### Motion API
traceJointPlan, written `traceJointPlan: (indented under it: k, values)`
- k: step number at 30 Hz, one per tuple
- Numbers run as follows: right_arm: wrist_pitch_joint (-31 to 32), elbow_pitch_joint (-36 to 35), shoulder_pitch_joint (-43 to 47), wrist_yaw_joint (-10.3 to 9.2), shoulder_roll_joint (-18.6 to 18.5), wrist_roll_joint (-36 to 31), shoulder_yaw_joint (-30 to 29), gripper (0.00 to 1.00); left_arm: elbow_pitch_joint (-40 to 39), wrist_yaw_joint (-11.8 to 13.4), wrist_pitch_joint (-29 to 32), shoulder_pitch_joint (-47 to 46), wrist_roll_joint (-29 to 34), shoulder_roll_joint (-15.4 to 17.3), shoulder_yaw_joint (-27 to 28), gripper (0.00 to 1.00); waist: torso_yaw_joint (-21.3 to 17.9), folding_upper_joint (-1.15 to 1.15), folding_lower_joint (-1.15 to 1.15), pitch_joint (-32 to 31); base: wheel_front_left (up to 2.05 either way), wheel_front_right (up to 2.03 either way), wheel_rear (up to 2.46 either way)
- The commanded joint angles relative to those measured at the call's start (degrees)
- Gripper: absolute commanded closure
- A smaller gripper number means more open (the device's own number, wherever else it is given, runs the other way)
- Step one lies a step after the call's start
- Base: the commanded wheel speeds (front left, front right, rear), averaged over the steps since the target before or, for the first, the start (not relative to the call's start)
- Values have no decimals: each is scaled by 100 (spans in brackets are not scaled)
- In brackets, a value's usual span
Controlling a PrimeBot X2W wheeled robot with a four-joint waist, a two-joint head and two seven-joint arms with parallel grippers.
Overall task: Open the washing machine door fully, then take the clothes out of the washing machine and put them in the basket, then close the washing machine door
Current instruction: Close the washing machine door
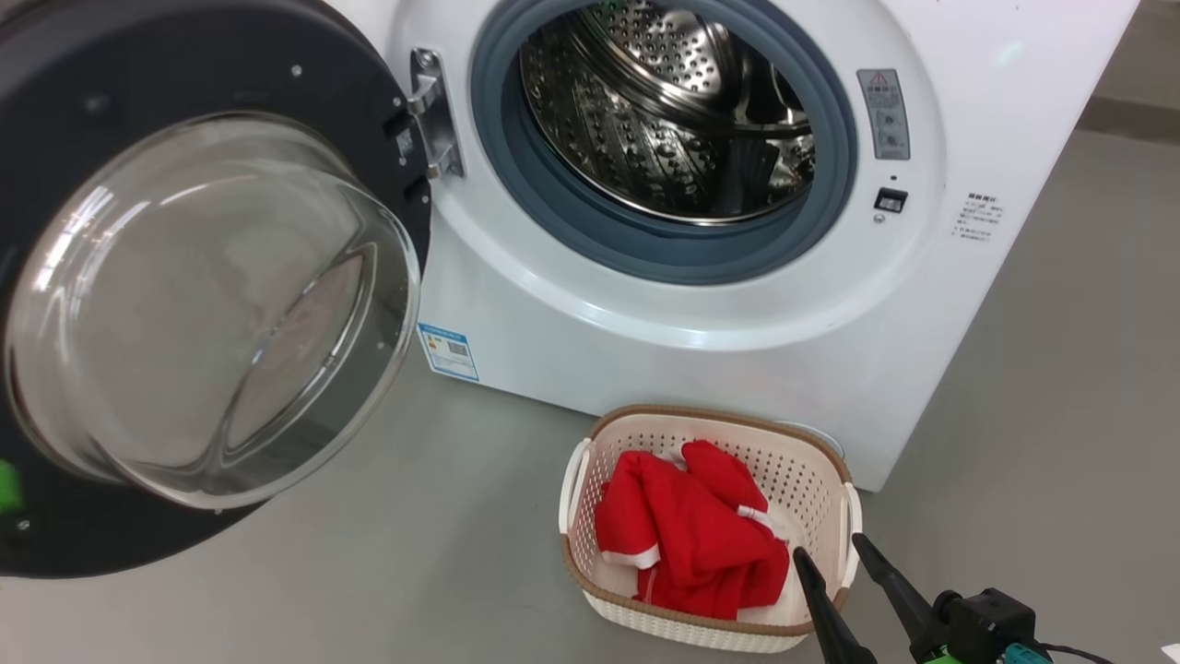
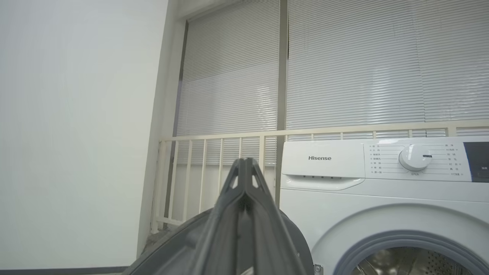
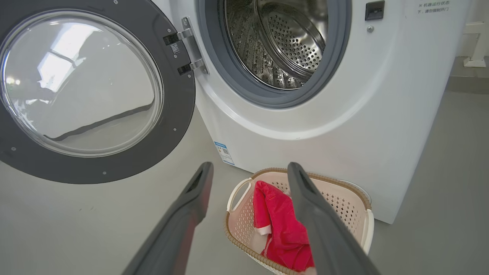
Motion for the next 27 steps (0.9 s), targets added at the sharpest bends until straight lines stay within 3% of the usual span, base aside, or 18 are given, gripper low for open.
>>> traceJointPlan:
  k: [1, 7, 13, 15, 21, 27]
  values:
    - [-37, -137, -102, 28, -11, -12, 90, 0, -17, -31, -22, -395, -166, 393, 218, 100, -49, 0, 0, 84, 0, 0, 0]
    - [-37, -163, -191, 28, -1, -74, 11, 0, 754, -32, -22, -1350, -905, 1172, 525, 100, -86, 0, 0, 303, 0, 0, 0]
    - [-37, -204, -297, 28, 5, -131, -67, 0, 2297, -32, -22, -2147, -1745, 1888, 873, 100, -90, 0, 0, 486, 0, 0, 0]
    - [-37, -211, -310, 28, 6, -142, -80, 0, 2608, -32, 9, -2271, -1915, 1991, 901, 100, -89, 0, 0, 518, 0, 0, 0]
    - [-37, -222, -374, 28, 11, -179, -144, 0, 4317, -32, 1037, -2961, -2599, 2554, 896, 100, -50, 0, 0, 651, 0, 0, 0]
    - [-37, -227, -437, 28, 14, -208, -152, 0, 5382, -33, 2213, -3379, -2932, 2923, 693, 100, 6, 0, 0, 785, 0, 0, 0]
